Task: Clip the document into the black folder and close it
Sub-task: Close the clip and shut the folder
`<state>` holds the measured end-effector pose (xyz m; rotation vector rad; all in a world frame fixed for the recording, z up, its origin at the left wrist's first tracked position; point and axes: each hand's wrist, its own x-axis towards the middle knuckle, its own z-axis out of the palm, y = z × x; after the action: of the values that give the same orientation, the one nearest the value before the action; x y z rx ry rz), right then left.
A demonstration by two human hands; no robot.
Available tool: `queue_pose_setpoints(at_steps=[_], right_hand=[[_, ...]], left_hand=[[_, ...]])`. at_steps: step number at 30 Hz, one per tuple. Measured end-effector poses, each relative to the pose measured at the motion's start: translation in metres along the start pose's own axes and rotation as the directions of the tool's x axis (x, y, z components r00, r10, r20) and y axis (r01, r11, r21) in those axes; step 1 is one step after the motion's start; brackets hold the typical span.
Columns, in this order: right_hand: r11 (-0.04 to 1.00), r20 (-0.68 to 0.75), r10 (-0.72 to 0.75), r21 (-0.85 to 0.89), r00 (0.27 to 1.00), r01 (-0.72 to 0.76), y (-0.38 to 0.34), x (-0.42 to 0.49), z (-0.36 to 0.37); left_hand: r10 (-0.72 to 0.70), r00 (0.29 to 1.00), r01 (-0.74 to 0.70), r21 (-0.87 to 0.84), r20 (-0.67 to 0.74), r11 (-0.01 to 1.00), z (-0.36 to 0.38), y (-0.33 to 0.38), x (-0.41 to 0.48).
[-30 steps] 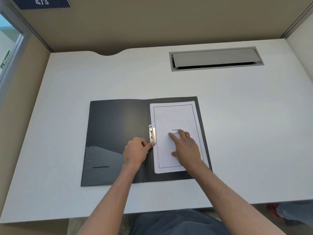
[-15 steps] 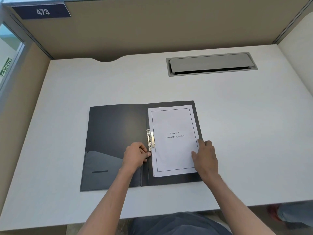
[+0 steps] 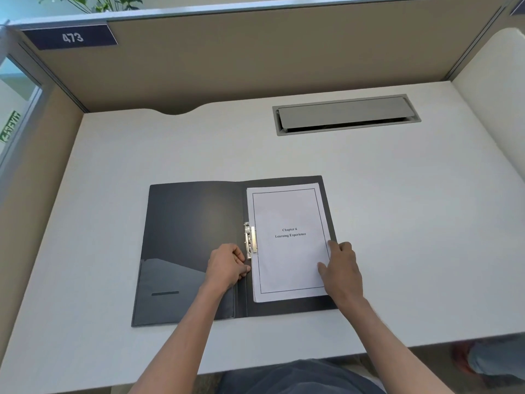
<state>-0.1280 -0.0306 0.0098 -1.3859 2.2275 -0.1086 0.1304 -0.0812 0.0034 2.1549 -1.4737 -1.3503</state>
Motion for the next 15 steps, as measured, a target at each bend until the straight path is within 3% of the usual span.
queue_pose_setpoints(at_steps=[4, 8, 11, 15], right_hand=[[0.999, -0.020, 0.004, -0.043, 1.000, -0.005, 0.001, -0.001, -0.001], [0.997, -0.090, -0.025, -0.081, 0.996, 0.018, 0.002, -0.003, 0.000], [0.987, -0.166, -0.151, -0.081, 0.974, 0.140, -0.006, -0.007, 0.003], [0.923, -0.091, -0.375, -0.124, 0.923, 0.363, -0.027, -0.022, 0.020]], left_hand=[[-0.002, 1.000, 0.002, -0.003, 0.002, 1.000, -0.003, 0.001, -0.002], [0.080, 0.987, -0.072, 0.066, -0.138, 0.995, -0.017, 0.002, -0.004], [0.179, 0.921, -0.144, 0.124, -0.347, 0.982, -0.036, 0.001, -0.002], [0.225, 0.807, -0.088, 0.266, -0.546, 0.960, -0.071, -0.009, 0.005]])
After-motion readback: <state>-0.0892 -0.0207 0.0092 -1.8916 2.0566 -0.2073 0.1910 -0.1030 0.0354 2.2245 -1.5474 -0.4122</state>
